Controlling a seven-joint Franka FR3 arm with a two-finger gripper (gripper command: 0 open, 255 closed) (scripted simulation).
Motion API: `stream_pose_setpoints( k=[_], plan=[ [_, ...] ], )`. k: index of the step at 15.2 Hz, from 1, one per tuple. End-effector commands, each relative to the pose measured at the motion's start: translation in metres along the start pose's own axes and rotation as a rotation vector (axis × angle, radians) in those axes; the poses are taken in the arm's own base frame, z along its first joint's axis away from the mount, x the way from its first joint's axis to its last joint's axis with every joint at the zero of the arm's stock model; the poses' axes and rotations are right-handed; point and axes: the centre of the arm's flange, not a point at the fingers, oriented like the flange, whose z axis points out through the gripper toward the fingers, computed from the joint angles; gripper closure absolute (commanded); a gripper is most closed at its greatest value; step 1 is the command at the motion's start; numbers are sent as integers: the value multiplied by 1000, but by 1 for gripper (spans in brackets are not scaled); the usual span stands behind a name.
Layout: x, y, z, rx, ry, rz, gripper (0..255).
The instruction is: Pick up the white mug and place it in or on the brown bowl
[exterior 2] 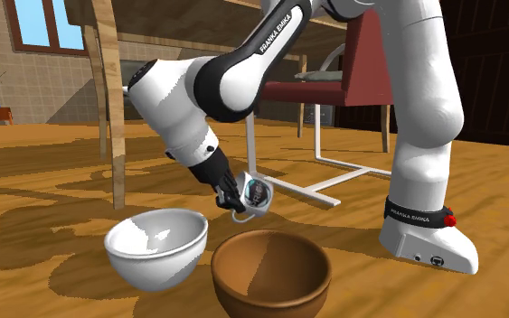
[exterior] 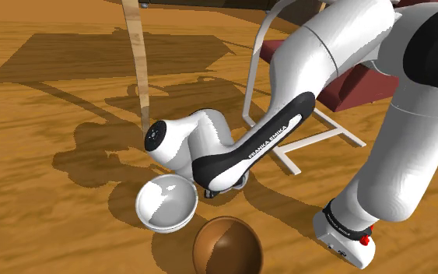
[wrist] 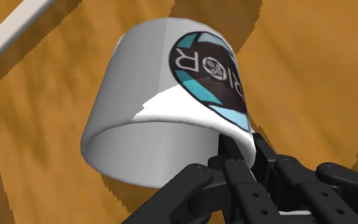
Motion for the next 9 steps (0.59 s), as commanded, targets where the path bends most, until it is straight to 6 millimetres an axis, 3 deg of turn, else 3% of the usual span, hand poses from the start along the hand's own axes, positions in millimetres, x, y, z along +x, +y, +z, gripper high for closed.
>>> stream_pose_setpoints(
  k=[1,9],
  plan=[
    [-6,5,-10,0,0,0,255],
    [-24,20,-45,0,0,0,255]
  ],
)
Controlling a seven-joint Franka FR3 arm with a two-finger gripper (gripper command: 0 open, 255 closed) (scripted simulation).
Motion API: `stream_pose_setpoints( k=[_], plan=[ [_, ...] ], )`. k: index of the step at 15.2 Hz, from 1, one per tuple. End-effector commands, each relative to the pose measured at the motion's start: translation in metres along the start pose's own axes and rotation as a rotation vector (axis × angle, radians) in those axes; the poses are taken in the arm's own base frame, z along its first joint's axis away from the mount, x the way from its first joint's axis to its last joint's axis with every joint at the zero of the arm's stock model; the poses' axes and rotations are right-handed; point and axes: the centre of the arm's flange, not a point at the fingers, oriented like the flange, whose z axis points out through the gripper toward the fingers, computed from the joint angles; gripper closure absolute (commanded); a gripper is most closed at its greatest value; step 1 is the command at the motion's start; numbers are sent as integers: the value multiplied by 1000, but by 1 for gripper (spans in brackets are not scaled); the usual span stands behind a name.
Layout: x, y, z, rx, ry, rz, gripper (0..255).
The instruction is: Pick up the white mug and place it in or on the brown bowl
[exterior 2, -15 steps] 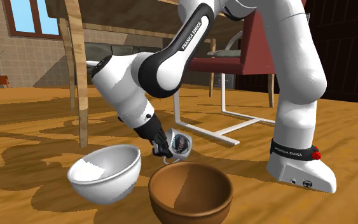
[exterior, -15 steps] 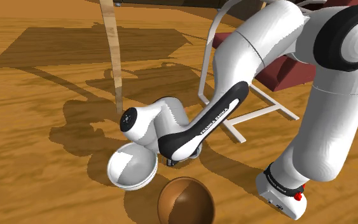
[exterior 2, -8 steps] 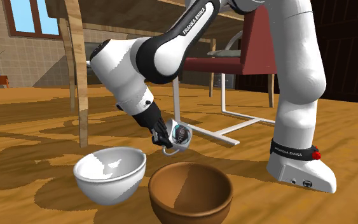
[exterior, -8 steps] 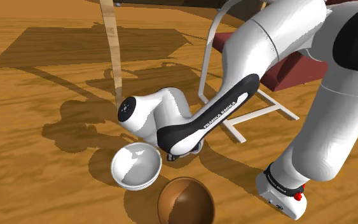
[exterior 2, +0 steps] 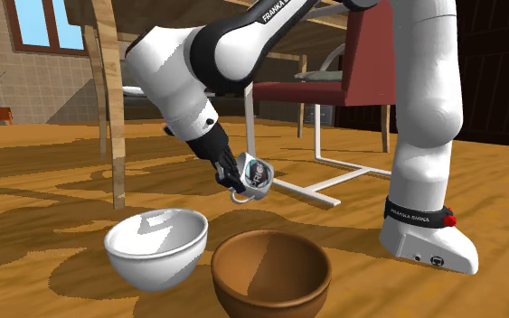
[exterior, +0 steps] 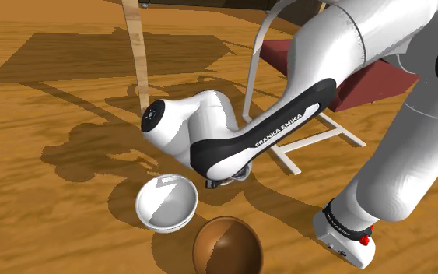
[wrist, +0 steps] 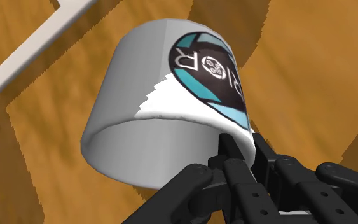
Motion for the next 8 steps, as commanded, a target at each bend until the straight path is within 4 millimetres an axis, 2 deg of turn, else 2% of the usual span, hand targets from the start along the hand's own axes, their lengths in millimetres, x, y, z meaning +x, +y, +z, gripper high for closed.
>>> stream_pose_setpoints(
  k=[1,6,8],
  plan=[
    [-4,3,-9,0,0,0,255],
    [-15,12,-29,0,0,0,255],
    [-15,-14,-35,0,0,0,255]
  ],
)
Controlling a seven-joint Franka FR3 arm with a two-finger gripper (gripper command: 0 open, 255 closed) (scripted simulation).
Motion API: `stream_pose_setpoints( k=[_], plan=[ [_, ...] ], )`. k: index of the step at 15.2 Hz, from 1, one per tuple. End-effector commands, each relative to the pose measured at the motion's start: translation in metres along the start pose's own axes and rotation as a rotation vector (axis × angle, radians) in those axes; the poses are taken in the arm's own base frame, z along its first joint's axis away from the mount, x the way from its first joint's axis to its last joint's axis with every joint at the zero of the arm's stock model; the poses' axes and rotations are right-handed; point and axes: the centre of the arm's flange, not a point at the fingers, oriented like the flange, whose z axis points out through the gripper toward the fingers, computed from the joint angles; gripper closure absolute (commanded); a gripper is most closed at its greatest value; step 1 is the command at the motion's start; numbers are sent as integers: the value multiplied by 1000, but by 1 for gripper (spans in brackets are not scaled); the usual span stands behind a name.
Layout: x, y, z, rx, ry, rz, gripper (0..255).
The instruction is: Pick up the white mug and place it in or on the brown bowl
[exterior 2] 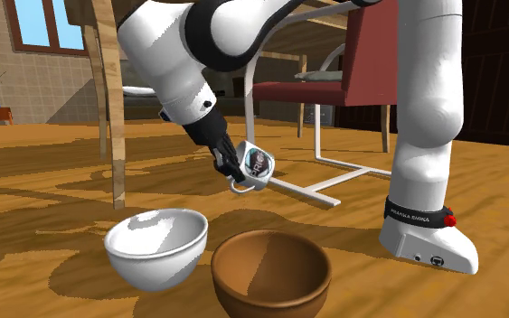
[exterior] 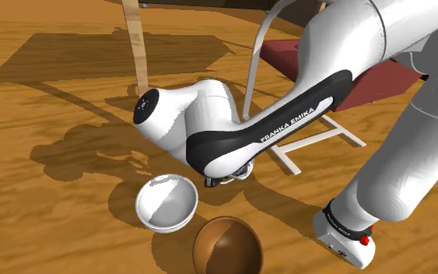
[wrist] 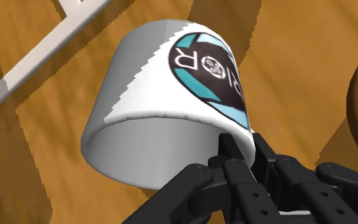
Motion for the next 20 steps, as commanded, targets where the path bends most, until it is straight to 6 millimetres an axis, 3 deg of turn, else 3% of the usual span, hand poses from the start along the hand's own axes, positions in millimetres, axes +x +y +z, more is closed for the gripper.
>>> stream_pose_setpoints(
  k=[1,17,20],
  plan=[
    [0,-22,-6,0,0,0,255],
    [2,-230,-57,0,0,0,255],
    [9,-235,-44,0,0,0,255]
  ],
)
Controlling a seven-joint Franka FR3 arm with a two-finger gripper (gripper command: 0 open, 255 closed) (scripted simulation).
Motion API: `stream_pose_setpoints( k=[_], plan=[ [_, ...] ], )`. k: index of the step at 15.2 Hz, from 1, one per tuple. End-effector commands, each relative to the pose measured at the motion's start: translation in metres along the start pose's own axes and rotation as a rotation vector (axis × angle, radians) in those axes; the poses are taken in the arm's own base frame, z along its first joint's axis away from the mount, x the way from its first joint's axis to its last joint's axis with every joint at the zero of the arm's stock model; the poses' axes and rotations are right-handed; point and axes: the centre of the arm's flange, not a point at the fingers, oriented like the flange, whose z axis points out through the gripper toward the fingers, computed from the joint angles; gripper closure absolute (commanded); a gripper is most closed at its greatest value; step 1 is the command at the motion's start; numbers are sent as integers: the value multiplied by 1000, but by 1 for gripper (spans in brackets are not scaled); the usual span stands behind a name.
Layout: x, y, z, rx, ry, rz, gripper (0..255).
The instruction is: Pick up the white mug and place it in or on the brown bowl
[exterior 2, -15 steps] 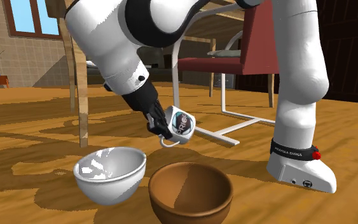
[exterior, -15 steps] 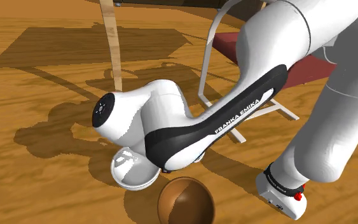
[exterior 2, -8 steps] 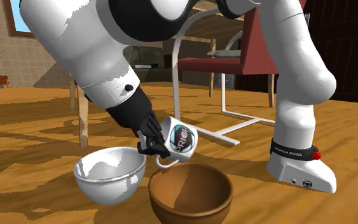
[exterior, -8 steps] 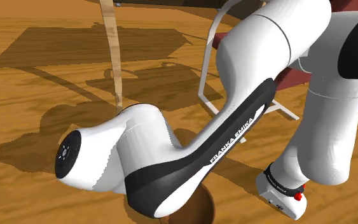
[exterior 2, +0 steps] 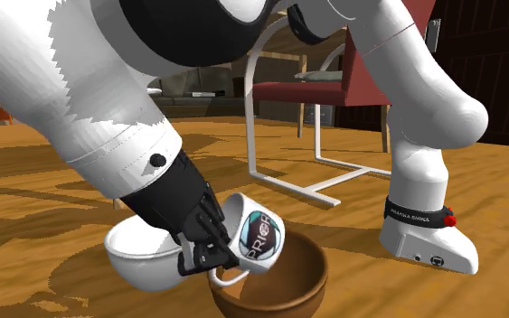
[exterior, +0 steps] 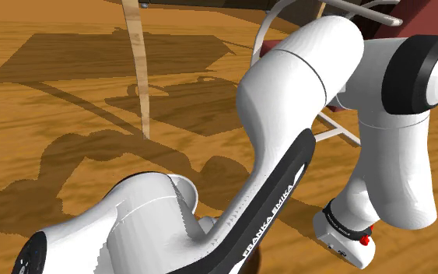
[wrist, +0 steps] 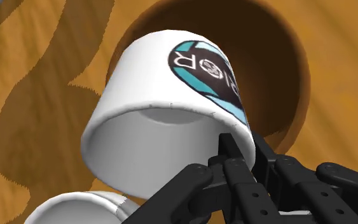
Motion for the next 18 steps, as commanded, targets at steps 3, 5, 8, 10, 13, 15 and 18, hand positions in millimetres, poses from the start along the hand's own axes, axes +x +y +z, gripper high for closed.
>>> stream_pose_setpoints(
  k=[3,5,8,10,13,15,18],
  plan=[
    [10,-9,19,-2,-3,1,255],
    [10,-9,20,-2,-3,1,255],
    [10,-9,20,-2,-3,1,255],
    [10,-9,20,-2,-3,1,255],
    [10,-9,20,-2,-3,1,0],
    [10,-9,20,-2,-3,1,0],
    [10,-9,7,-2,-3,1,0]
  ],
)
